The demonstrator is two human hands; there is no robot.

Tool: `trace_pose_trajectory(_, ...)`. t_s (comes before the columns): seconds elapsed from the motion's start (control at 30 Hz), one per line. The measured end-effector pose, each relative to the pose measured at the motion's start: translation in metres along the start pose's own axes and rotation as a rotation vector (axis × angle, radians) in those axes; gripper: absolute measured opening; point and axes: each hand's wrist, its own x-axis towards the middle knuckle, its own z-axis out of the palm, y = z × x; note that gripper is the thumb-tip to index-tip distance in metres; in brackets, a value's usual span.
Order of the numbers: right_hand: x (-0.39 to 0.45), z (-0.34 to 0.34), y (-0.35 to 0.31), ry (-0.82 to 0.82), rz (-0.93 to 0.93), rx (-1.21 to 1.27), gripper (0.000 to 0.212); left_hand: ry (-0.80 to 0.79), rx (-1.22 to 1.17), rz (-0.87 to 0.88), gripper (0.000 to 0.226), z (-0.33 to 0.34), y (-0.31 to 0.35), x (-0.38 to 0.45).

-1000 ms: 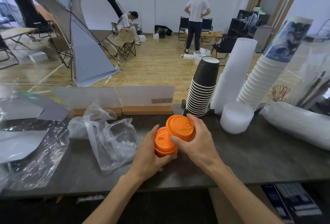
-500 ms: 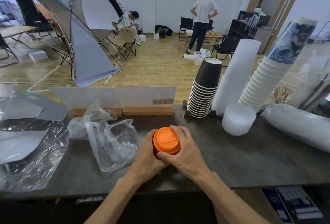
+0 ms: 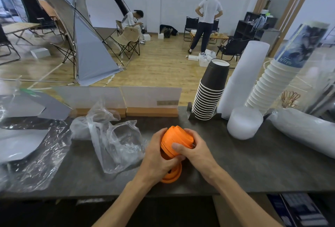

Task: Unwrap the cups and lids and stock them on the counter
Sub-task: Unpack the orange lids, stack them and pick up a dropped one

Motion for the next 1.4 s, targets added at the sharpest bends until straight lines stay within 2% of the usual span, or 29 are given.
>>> trace_pose_trajectory(0.1, -0.004, 0.001, 0.001, 0.009, -0.036, -0.089, 0.090, -0.051, 0.008, -0.002, 0.098, -0.002, -0.002, -0.002)
trace_pose_trajectory(0.3, -0.011, 0.010, 0.004, -0.044, -0.141, -0.244, 0.102, -0.038, 0.068, 0.043, 0.106, -0.013, -0.001, -0.014)
trace_pose_trajectory(0.5, -0.014, 0.008, 0.005, 0.003, -0.101, -0.223, 0.099, -0.151, 0.034, -0.062, 0.132, -0.026, -0.011, -0.034)
trace_pose_trajectory(0.67, -0.014, 0.005, 0.003, 0.109, -0.078, -0.167, 0.101, -0.237, 0.295, 0.037, 0.112, -0.029, -0.014, -0.043)
trace_pose_trajectory(0.77, -0.015, 0.002, 0.000, 0.151, -0.073, -0.116, 0.101, -0.182, 0.301, 0.012, 0.110, -0.023, -0.010, -0.042)
trace_pose_trajectory(0.83, -0.018, 0.002, -0.003, 0.187, -0.050, -0.055, 0.098, -0.085, 0.260, -0.008, 0.110, -0.019, -0.005, -0.039)
trace_pose_trajectory(0.97, -0.028, 0.006, -0.011, 0.260, 0.000, 0.167, 0.096, 0.068, 0.225, 0.057, 0.111, -0.011, 0.004, -0.026)
trace_pose_trajectory(1.07, -0.033, 0.011, -0.016, 0.271, 0.098, 0.357, 0.087, 0.105, 0.201, 0.108, 0.108, -0.005, 0.011, -0.023)
trace_pose_trajectory(1.13, -0.036, 0.010, -0.019, 0.254, 0.165, 0.505, 0.071, 0.097, 0.141, 0.126, 0.103, -0.001, 0.016, -0.025)
trace_pose_trajectory(1.23, -0.036, 0.009, -0.020, 0.221, 0.243, 0.723, 0.060, 0.109, -0.056, 0.098, 0.083, 0.005, 0.028, -0.033)
trace_pose_trajectory(1.3, -0.036, 0.015, -0.018, 0.206, 0.264, 0.799, 0.067, 0.128, -0.271, 0.015, 0.062, 0.013, 0.035, -0.037)
trace_pose_trajectory(1.4, -0.039, 0.026, -0.016, 0.211, 0.320, 0.875, 0.069, 0.181, -0.409, -0.062, 0.055, 0.025, 0.041, -0.038)
